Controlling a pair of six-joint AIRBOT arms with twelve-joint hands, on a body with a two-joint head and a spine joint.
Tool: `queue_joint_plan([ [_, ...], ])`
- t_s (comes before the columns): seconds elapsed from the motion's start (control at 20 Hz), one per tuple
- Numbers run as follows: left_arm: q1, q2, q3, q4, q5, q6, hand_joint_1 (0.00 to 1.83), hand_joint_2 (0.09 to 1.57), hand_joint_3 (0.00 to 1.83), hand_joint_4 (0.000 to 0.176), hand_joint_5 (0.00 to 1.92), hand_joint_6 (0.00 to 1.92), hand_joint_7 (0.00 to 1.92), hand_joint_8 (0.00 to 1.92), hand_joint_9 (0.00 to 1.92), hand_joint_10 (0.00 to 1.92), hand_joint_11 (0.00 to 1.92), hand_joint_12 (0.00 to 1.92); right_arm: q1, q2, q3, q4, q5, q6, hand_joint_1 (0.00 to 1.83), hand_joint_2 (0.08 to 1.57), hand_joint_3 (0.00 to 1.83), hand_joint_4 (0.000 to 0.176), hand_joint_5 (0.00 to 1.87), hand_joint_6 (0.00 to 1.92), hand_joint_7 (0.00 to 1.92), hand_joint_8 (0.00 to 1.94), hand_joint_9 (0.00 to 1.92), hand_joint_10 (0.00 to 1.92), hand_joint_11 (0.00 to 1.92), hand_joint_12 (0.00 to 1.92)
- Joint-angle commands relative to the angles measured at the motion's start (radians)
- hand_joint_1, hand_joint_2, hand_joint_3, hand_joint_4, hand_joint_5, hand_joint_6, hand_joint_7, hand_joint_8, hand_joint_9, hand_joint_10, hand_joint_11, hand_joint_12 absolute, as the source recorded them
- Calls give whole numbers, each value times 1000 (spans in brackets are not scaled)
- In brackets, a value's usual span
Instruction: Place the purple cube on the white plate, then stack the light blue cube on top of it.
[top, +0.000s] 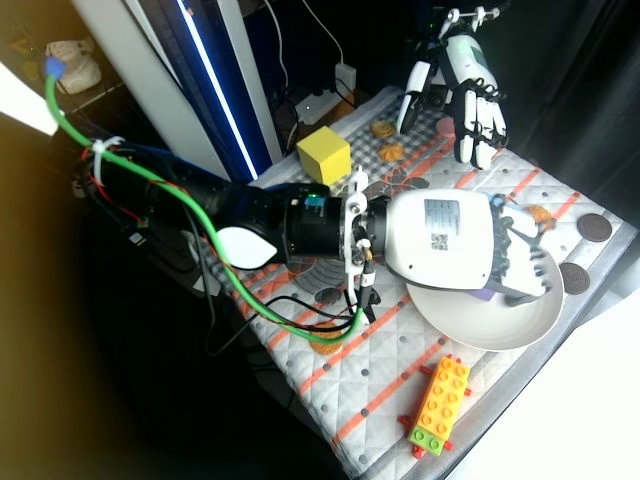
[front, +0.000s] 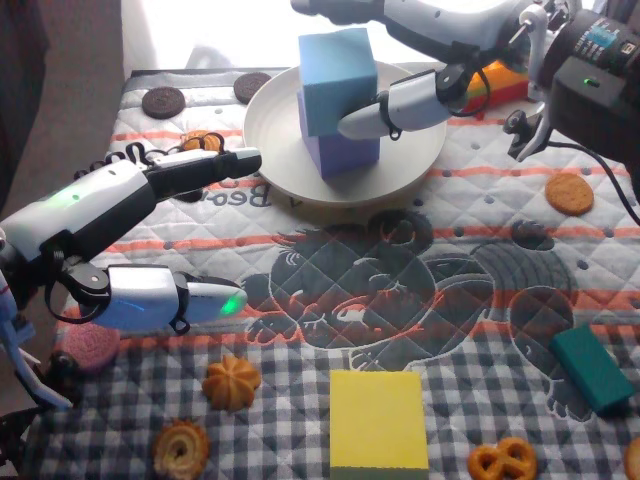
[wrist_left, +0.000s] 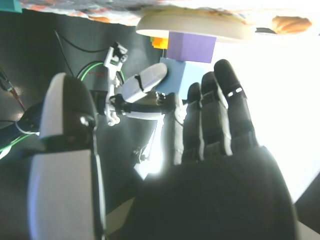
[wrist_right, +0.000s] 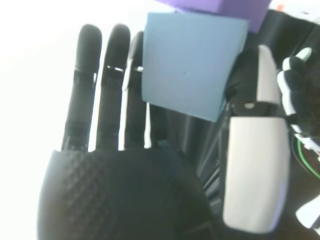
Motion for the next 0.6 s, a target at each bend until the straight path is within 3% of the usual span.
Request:
queue_joint_plan([
  [0.0, -10, 1, -1, 7, -117, -9, 964, 984, 3, 69, 317, 0, 243, 0, 200, 13, 0, 699, 10, 11, -3, 18, 116, 1, 669, 855, 0, 173, 8, 0, 330, 0, 334, 353, 18, 1362],
  [0.05, -10, 1, -1, 7, -118, -9, 982, 978, 0, 75, 326, 1, 249, 1, 211, 13, 0, 736, 10, 13, -4, 18, 117, 1, 673, 851, 0, 175, 1, 0, 262, 0, 333, 167, 3, 1234],
  [0.15, -10, 0, -1, 6, -120, -11, 972, 981, 2, 72, 328, 1, 252, 1, 216, 13, 0, 747, 10, 19, -8, 18, 125, 1, 662, 849, 0, 176, 0, 0, 225, 0, 346, 79, 0, 1196],
  [0.2, -10, -1, -1, 5, -121, -11, 951, 982, 1, 79, 323, 1, 255, 1, 230, 15, 0, 847, 10, 25, -12, 18, 132, 1, 666, 832, 0, 176, 0, 0, 174, 2, 312, 36, 0, 1131],
  [0.25, -10, -1, -1, 3, -124, -12, 940, 987, 1, 76, 327, 1, 262, 1, 236, 11, 0, 913, 10, 31, -16, 19, 140, 1, 655, 810, 0, 176, 0, 0, 22, 0, 151, 4, 0, 868],
  [0.3, -9, -1, -1, 3, -130, -18, 934, 994, 2, 60, 332, 1, 260, 0, 222, 4, 0, 809, 9, 42, -22, 20, 155, 1, 679, 807, 0, 176, 0, 0, 4, 0, 66, 18, 0, 588],
  [0.35, -8, 0, 0, 3, -140, -33, 956, 987, 0, 57, 330, 0, 252, 1, 213, 1, 0, 711, 5, 66, -37, 21, 189, 1, 649, 807, 0, 176, 0, 0, 0, 0, 49, 19, 0, 529],
  [0.4, -7, 2, 1, 3, -149, -44, 991, 979, 0, 59, 324, 0, 249, 0, 206, 0, 0, 631, 2, 83, -51, 24, 209, 1, 608, 826, 4, 176, 0, 0, 0, 0, 9, 3, 0, 136],
  [0.45, -5, 7, 1, 3, -164, -57, 991, 979, 0, 59, 324, 0, 249, 0, 206, 0, 0, 631, -7, 114, -71, 33, 239, 1, 608, 826, 4, 176, 0, 0, 0, 0, 9, 3, 0, 136],
  [0.5, -2, 15, 1, 5, -181, -77, 971, 987, 1, 57, 313, 2, 234, 2, 166, 6, 0, 452, -23, 149, -97, 47, 283, 1, 631, 829, 3, 176, 0, 0, 0, 0, 0, 0, 0, 4],
  [0.55, 3, 27, 1, 10, -206, -111, 963, 1002, 4, 45, 298, 3, 197, 4, 128, 6, 0, 327, -40, 183, -120, 61, 322, -2, 650, 834, 4, 176, 0, 0, 0, 0, 0, 0, 0, 0],
])
